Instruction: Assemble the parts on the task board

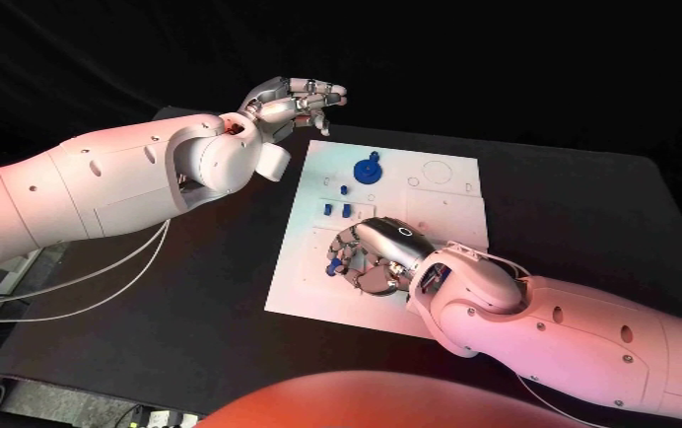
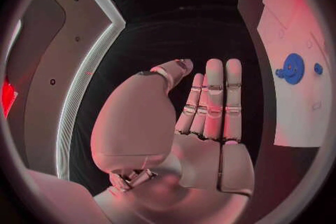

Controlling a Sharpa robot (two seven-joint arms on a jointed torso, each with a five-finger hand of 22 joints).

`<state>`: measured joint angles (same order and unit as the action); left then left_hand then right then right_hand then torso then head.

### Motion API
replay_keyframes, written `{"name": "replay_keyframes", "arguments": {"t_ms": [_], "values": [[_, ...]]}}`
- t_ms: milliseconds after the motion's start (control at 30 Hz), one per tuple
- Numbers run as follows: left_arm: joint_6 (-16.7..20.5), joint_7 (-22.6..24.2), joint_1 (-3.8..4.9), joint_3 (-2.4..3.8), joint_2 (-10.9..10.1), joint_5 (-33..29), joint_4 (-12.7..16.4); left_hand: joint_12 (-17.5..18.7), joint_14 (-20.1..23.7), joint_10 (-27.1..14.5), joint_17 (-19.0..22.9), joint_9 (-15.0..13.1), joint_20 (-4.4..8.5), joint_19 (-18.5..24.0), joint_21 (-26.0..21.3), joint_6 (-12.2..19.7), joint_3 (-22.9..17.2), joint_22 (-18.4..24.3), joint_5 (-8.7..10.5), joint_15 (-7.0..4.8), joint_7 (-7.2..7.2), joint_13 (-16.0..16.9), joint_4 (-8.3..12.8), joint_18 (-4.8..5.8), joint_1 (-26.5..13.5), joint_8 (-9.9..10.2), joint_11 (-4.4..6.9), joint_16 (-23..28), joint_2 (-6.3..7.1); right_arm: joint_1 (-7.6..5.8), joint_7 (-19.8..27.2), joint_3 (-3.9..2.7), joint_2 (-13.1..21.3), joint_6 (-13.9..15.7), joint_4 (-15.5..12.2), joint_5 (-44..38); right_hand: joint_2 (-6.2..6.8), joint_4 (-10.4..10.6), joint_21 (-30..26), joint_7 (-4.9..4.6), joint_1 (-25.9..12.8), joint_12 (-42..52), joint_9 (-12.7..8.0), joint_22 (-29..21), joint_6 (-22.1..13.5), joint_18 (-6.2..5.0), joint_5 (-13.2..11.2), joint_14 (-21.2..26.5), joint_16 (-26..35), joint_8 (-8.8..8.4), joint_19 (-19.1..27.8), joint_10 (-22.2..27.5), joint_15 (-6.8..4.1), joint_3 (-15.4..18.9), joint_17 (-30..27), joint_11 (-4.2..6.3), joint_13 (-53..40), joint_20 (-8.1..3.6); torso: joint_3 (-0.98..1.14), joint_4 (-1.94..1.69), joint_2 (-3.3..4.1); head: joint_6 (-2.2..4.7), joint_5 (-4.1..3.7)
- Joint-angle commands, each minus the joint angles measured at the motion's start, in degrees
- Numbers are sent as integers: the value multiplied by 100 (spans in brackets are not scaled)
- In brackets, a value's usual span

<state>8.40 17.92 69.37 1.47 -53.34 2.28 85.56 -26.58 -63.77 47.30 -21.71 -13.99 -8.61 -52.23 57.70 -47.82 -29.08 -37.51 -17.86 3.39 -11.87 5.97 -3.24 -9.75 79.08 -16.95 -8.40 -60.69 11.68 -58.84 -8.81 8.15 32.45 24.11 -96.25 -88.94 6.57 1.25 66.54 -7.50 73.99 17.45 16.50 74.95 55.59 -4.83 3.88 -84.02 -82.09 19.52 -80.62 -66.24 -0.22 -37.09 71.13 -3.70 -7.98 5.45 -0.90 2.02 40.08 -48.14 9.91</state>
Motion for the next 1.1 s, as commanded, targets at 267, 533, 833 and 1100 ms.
{"name": "replay_keyframes", "arguments": {"t_ms": [267,533,833,1100], "values": [[-90,19,2,3,17,-25,-2,-16,41,-48,6,8,-33,11,-10,34,28,4,15,17,3,7,-9,-81,-42,-9,3,-20,-11,16,-150,25,-74,-447,40,-308,117,-23,-124,-126,-127,-115,390,596,-335,1,135,-208,5,-8,39,73,18,120,-41,-78,-37,24,-4,-2,-8,-4,-6],[-97,4,2,3,17,-25,-3,-16,41,-48,6,8,-33,11,-10,34,28,4,15,17,3,7,-9,-81,-42,-9,3,-20,-11,19,-203,31,-60,-227,15,-304,232,-56,-75,-129,-141,-100,231,636,-977,4,227,-214,-10,-461,4,27,-16,151,-23,-22,-119,19,-3,2,-7,0,-7],[-94,9,2,3,15,-25,-7,-29,43,-59,8,10,-35,10,-13,47,28,7,13,20,0,8,-8,-82,-42,-10,0,-25,-18,28,-71,32,78,458,-46,-174,324,-62,-61,-84,-169,-52,178,657,-1286,9,247,-218,-13,-645,-16,-44,-66,211,-18,32,-206,-28,-6,2,-15,30,-40],[-97,15,1,2,6,-25,-17,-29,43,-59,8,10,-35,10,-13,47,28,7,13,20,0,8,-8,-82,-42,-10,0,-25,-18,2,410,0,551,1057,-387,496,356,-26,-32,-122,-201,37,189,677,-1356,19,219,-219,-10,-670,-38,-102,-66,317,-25,28,-306,-35,-16,15,-24,83,-79]]}}
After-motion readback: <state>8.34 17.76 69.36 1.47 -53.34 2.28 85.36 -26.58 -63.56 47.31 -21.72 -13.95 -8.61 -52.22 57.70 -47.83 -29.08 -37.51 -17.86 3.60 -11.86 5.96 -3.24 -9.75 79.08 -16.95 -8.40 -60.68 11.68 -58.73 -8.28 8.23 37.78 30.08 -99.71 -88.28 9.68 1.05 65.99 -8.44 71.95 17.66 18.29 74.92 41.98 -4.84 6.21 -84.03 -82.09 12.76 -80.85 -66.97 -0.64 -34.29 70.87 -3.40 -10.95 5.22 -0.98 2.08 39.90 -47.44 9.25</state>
